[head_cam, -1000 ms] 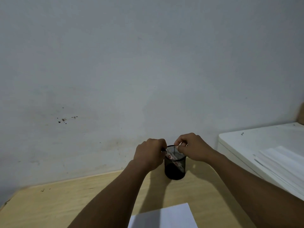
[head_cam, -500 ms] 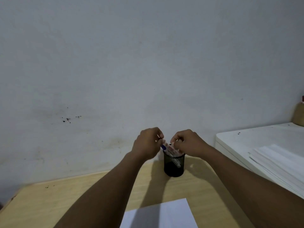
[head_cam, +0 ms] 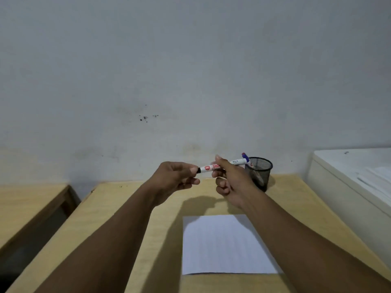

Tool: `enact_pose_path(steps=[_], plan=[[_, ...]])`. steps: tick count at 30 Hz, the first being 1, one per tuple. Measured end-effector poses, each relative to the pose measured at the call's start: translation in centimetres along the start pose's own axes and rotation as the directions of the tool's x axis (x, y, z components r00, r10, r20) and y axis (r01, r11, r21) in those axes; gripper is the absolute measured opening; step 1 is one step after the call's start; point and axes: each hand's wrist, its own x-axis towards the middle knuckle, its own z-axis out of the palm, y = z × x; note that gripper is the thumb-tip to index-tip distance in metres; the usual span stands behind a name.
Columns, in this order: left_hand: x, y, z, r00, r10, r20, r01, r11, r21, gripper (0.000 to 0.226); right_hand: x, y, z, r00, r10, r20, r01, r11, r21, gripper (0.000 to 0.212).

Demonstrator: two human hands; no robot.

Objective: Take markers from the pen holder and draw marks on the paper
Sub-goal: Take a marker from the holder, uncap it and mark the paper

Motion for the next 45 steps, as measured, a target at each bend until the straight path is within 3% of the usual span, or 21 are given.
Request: enact_pose_path(steps=[5,8,9,11,13,16,17,20,24,26,29,32,34,45], plan=[[-3.1,-4.1,-3.1,0.992,0.03,-0.124,-0.041,0.995,-0.087,0.014,-0.9,3.0,2.4,0.987,-0.01,0.162,0.006,1.0,0.025,0.016],[-4.2,-5.6,-6.2,0.969,0.001,-0.246,-0.026,0.995,-0.1,0.022,-0.5,3.1,1.7,0.983,-0.02,0.181,0.008,0.998,0.066,0.015],[-4.6,-6.0,-7.3,0.963,-0.005,-0.27,-0.007,0.999,-0.042,0.019,-0.4,2.9,1.2,0.985,-0.017,0.172,0.006,0.998,0.066,0.016],[-5.0,-7.0,-9.0,0.961,0.023,-0.277,0.047,0.969,0.243,0.009,-0.3,2.7,0.1,0.986,0.003,0.166,-0.005,1.0,0.014,0.021],[-4.9,-7.7,-9.2,0.974,0.065,-0.215,0.073,0.816,0.573,0.003,-0.3,3.5,-0.2,0.987,0.024,0.159,-0.014,0.998,-0.066,0.024],[-4.3,-8.4,-7.4,0.995,0.038,-0.095,0.046,0.667,0.744,0.012,-0.3,5.7,0.1,0.996,-0.024,0.089,0.038,0.988,-0.153,0.012],[-4.2,-8.7,-6.7,0.997,0.025,-0.077,0.042,0.65,0.759,0.014,-0.4,6.5,0.2,0.996,-0.056,0.068,0.068,0.981,-0.181,0.007],[-3.6,-10.0,-5.8,0.997,0.012,-0.08,0.056,0.611,0.79,0.012,0.0,8.3,0.4,0.993,-0.115,0.004,0.111,0.951,-0.288,0.021],[-3.1,-10.6,-5.9,0.998,0.017,-0.065,0.041,0.604,0.796,0.013,0.3,9.8,0.6,0.992,-0.127,-0.024,0.11,0.931,-0.348,0.014],[-3.0,-10.8,-5.9,0.998,-0.005,-0.061,0.051,0.632,0.773,0.028,0.4,10.5,0.5,0.99,-0.138,-0.011,0.124,0.922,-0.367,0.012],[-3.3,-11.1,-5.4,0.997,-0.038,-0.067,0.076,0.646,0.759,0.068,0.3,11.5,0.3,0.987,-0.161,0.006,0.148,0.886,-0.439,0.01],[-3.3,-11.8,-4.7,0.998,0.013,-0.066,0.054,0.441,0.896,0.096,0.2,11.9,0.3,0.981,-0.193,0.014,0.171,0.83,-0.532,0.013],[-3.2,-12.0,-4.5,0.998,0.017,-0.066,0.054,0.397,0.916,0.1,0.1,12.0,0.3,0.978,-0.207,0.027,0.186,0.804,-0.564,0.015],[-2.6,-11.8,-4.7,0.997,-0.057,-0.06,0.079,0.425,0.902,0.103,0.3,12.5,0.3,0.962,-0.256,0.09,0.251,0.712,-0.656,0.014]])
